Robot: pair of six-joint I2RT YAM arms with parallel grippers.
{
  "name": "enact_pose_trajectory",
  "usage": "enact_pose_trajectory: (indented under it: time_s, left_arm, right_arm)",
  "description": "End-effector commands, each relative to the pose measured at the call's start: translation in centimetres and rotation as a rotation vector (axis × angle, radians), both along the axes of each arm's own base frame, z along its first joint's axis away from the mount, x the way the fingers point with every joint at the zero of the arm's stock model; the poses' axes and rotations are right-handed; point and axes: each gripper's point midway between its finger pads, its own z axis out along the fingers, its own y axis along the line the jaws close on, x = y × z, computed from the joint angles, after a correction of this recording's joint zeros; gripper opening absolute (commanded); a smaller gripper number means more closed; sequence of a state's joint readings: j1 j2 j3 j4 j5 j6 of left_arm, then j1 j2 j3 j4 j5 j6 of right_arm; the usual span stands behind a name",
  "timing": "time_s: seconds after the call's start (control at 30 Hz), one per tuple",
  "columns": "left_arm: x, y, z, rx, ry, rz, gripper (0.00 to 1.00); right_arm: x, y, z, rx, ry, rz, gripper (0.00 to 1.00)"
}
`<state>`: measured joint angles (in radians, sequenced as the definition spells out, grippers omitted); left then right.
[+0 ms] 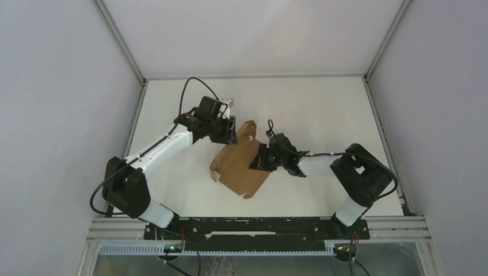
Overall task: Fold the paper box
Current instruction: Fold the paper box at the center of the board.
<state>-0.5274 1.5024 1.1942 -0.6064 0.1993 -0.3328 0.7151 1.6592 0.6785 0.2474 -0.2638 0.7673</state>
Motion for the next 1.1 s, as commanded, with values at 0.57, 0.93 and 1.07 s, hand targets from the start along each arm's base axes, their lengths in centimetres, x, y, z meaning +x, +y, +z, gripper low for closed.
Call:
enact_pose_trajectory:
  time_s: [0.57, 0.93, 1.07]
  left_arm:
    - [0.1, 0.2, -0.9, 0.06, 0.006, 0.015, 0.48]
    - [-0.3, 0.0, -1.0, 0.081, 0.009, 0.006, 0.48]
    - [-0.4, -0.1, -0.9, 0.099, 0.009, 0.0, 0.48]
  right_arm:
    - [4.2, -3.8, 8.3, 0.149, -0.158, -0.055, 0.4]
    - [9.7, -7.3, 11.9, 0.402, -0.211, -0.065, 0.39]
    - [11.3, -6.6, 12.0, 0.46, -0.212, -0.033, 0.39]
